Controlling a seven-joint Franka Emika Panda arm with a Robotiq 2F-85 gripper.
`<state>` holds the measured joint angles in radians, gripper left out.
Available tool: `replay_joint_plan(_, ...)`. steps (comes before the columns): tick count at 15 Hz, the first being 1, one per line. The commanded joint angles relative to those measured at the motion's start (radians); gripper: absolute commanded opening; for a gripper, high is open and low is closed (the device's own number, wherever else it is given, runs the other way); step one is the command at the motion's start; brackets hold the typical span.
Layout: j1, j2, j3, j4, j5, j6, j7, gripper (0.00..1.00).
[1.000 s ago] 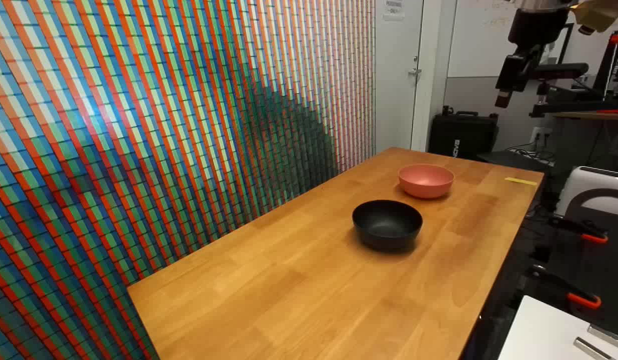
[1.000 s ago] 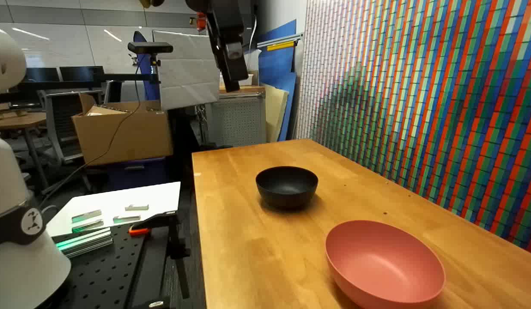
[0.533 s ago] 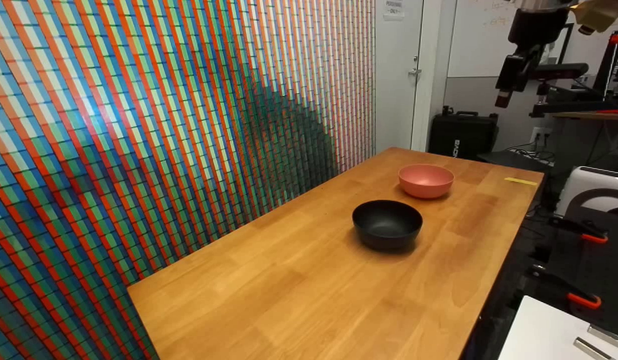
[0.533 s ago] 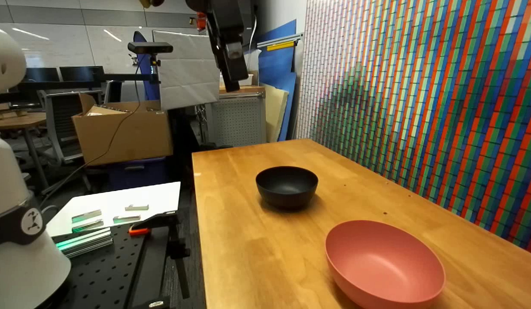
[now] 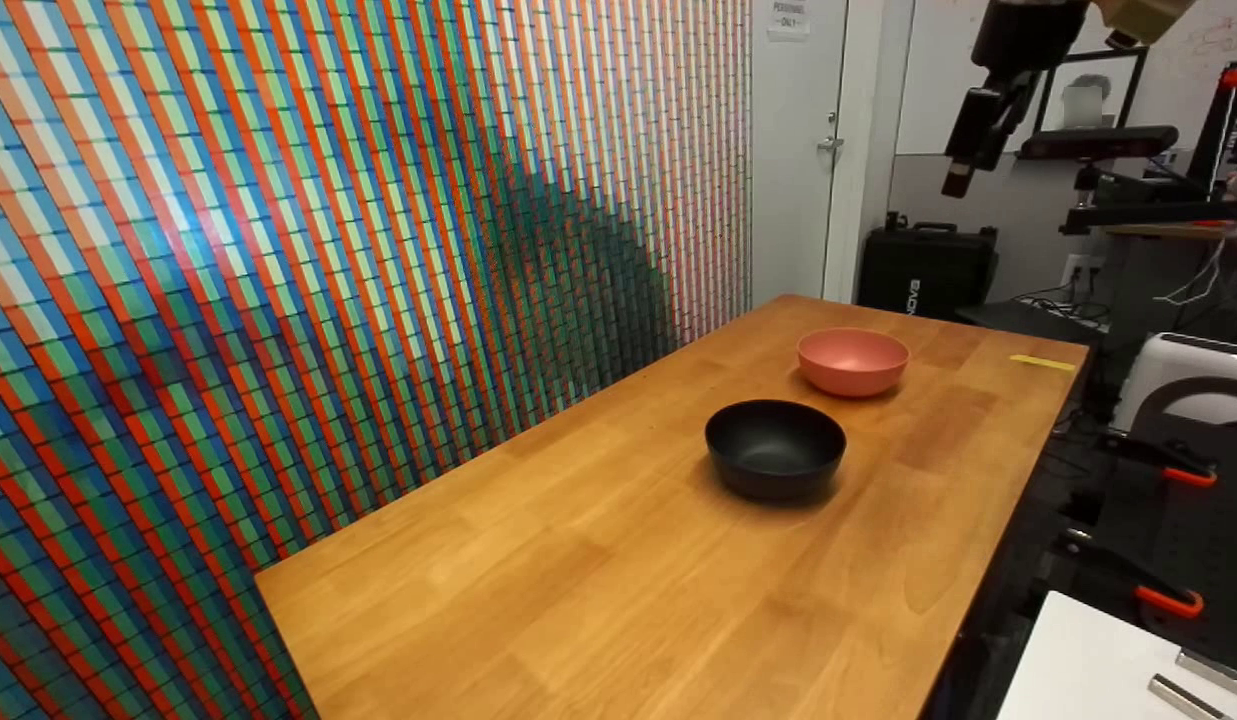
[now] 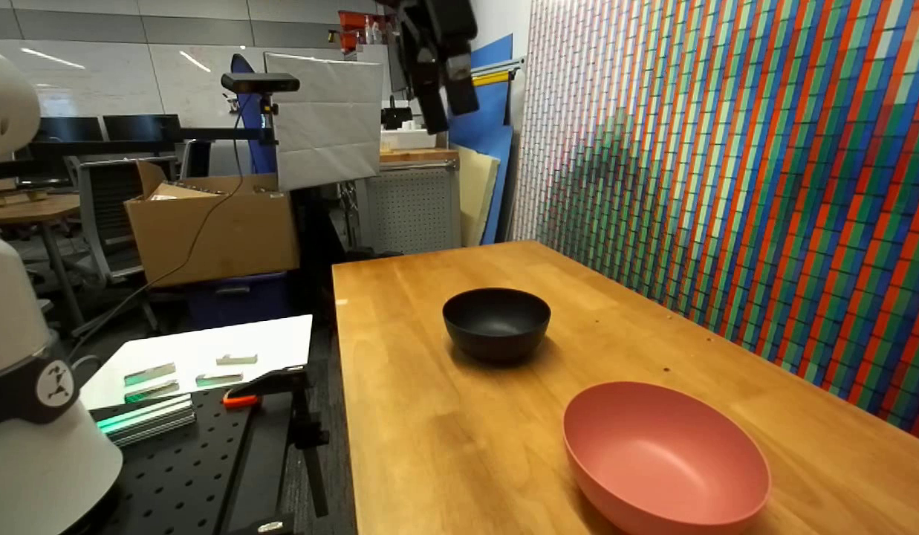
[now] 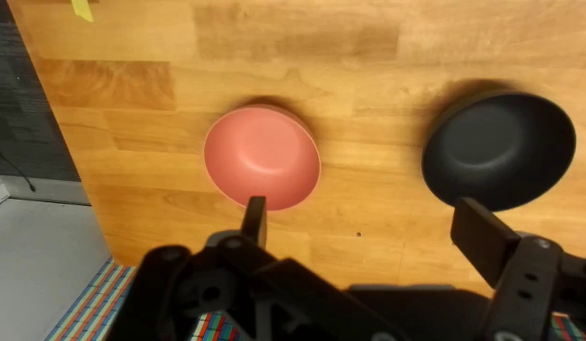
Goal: Put the pink bowl on top of the black bowl
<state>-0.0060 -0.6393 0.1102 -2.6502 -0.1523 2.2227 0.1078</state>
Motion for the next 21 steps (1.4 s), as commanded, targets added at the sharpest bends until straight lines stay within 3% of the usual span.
replay_joint_plan(1,-0.007,0.207,-0.046,0.189,0.016,0.034,-0.038,1.0)
replay_joint_plan(5,0.014,0.395,-0.111,0.33,0.098,0.046,-0.113,1.0)
replay_joint_plan(11,0.011,0.672,-0.115,0.441,0.217,0.042,-0.214,1.0)
replay_joint_plan(17,-0.004,0.877,-0.113,0.529,0.166,0.06,-0.17,1.0)
replay_joint_plan(21,0.002,0.979,-0.14,0.558,0.092,0.153,-0.113,1.0)
